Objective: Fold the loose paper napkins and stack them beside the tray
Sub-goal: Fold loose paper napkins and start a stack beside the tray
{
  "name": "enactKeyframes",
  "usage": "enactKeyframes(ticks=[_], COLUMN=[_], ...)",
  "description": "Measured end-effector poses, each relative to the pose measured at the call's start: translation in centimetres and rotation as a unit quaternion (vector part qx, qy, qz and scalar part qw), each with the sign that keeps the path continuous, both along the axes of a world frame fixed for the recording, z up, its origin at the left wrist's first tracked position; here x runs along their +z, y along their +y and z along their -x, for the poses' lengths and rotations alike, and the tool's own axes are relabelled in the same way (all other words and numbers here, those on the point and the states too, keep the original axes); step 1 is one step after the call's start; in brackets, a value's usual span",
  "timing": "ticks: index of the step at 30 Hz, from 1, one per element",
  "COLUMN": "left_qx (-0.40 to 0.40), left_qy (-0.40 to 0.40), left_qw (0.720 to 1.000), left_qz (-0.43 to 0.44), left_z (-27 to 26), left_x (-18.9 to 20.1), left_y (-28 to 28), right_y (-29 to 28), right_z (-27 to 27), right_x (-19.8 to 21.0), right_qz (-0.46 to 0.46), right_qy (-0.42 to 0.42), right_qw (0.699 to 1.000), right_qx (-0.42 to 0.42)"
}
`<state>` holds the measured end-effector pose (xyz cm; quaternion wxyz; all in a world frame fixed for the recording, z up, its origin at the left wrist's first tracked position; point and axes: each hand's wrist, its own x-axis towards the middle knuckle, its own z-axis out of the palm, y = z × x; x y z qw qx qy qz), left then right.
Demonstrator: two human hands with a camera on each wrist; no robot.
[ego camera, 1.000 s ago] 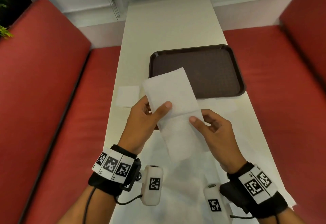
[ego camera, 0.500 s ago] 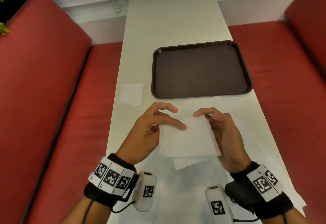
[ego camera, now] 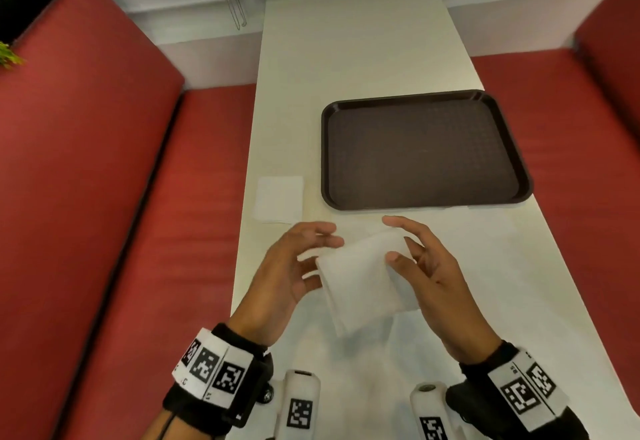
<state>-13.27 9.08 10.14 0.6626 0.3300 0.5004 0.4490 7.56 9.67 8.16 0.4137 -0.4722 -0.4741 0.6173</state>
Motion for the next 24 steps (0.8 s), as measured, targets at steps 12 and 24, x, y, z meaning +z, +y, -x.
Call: enactKeyframes(ticks=[12, 24], left_qx=[-0.027, 0.102], left_qy=[0.126, 0.3], left_qw=[0.991, 0.945], left_qz=[0.029, 0.08], left_z=[-1.1, 11.2], left_x=[-2.3, -9.7], left_y=[0.5, 13.6], right_y=[0.2, 0.9], right_z=[3.0, -1.2], right_x=[-1.8, -6.3], right_qz=[0.005, 0.065], right_qy=[0.003, -0.099], right_qw=[0.998, 0.982], right_qx=[-0.06, -0.144])
